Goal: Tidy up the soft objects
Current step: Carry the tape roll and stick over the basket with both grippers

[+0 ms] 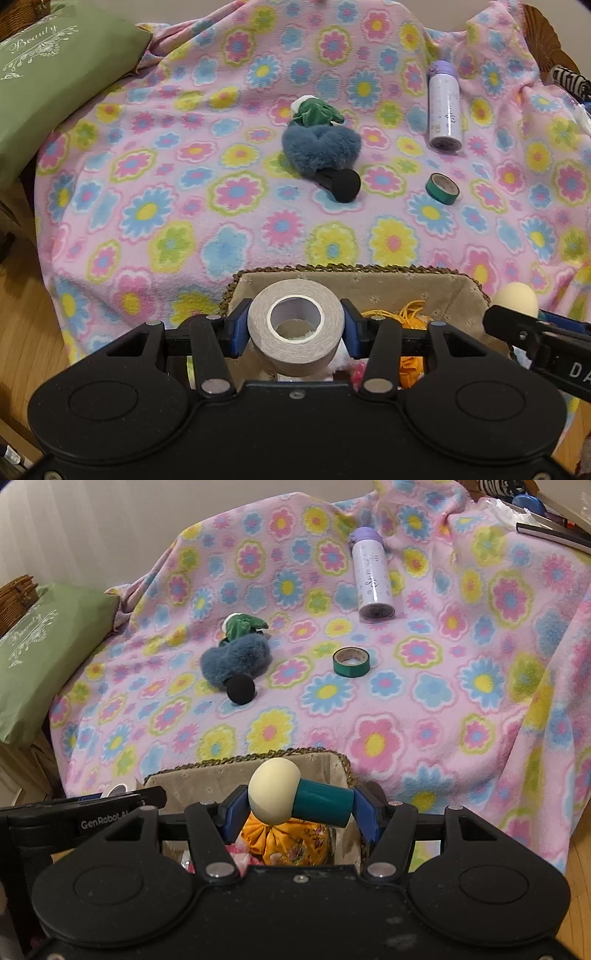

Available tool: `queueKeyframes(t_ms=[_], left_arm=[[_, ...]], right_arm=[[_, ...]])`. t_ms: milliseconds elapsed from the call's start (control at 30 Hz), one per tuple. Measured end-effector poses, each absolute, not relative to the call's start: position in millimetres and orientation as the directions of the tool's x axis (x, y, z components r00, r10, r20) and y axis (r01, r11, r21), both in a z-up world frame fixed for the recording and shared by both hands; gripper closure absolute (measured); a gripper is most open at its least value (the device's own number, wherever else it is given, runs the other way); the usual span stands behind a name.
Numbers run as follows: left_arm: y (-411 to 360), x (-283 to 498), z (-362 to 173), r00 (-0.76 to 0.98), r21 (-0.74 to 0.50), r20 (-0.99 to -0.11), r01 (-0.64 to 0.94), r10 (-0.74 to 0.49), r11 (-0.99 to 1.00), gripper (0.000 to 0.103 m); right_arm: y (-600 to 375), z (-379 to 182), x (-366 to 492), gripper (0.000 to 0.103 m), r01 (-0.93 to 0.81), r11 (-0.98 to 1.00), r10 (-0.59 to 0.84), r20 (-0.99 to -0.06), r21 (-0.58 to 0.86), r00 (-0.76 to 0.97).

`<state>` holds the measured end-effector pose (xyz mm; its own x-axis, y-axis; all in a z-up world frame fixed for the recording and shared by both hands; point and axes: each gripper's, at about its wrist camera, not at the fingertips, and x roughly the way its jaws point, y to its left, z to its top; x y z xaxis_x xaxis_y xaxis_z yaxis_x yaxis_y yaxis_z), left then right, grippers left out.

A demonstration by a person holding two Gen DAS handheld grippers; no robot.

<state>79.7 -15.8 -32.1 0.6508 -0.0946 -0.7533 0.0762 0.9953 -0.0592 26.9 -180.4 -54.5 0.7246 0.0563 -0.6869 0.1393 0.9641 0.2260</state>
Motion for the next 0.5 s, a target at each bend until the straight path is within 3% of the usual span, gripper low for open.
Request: queueKeyframes(t_ms=[500], left_arm=[[-18.8, 80.9, -37.5, 0.634, -0.041, -0.768, 0.089, -0.088, 0.995, 0.055]], right_arm=[[-181.0, -57.7, 32.8, 0.043, 0.138, 0.966, 0.057, -0.702, 0.218, 0.709]])
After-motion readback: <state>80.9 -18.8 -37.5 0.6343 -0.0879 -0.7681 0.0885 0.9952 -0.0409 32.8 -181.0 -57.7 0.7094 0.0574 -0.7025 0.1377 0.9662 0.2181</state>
